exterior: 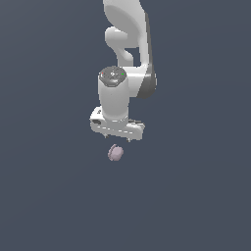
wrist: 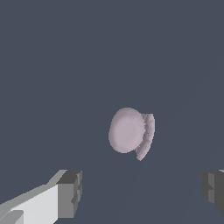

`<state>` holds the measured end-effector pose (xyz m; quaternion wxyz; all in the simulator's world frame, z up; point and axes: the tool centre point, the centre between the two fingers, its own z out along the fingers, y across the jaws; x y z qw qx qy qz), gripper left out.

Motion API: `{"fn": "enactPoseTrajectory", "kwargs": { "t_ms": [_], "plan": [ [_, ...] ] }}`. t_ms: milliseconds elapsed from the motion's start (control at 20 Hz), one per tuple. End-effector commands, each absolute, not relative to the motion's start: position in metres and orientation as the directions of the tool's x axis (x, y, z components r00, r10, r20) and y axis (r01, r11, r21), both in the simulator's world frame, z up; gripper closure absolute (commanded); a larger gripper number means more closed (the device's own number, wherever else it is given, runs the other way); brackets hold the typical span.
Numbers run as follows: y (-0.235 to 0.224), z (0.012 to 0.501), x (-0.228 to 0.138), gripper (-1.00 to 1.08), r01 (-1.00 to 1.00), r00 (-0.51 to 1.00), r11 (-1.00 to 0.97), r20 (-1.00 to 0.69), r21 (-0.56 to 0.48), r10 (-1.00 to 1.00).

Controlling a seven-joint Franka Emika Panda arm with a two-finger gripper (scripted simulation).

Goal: Pick up the object and move it to a goal position.

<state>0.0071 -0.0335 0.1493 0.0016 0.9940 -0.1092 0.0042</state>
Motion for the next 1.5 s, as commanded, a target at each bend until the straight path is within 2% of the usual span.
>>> {"fn": "enactPoseTrajectory", "kwargs": {
  "t_ms": [0, 550, 1000, 1450],
  "plan": [
    [-0.036, 0.136, 0.009, -0.92, -0.277, 0.961, -0.961, 0.006, 0.0, -0.277],
    [-0.044, 0.097, 0.011, -0.92, -0.441, 0.897, -0.897, 0.0, 0.0, -0.441],
    [-0.044, 0.089, 0.011, -0.92, -0.449, 0.893, -0.893, -0.001, 0.0, -0.449],
    [-0.044, 0.048, 0.01, -0.92, -0.453, 0.891, -0.891, 0.0, 0.0, -0.453]
  ]
}}
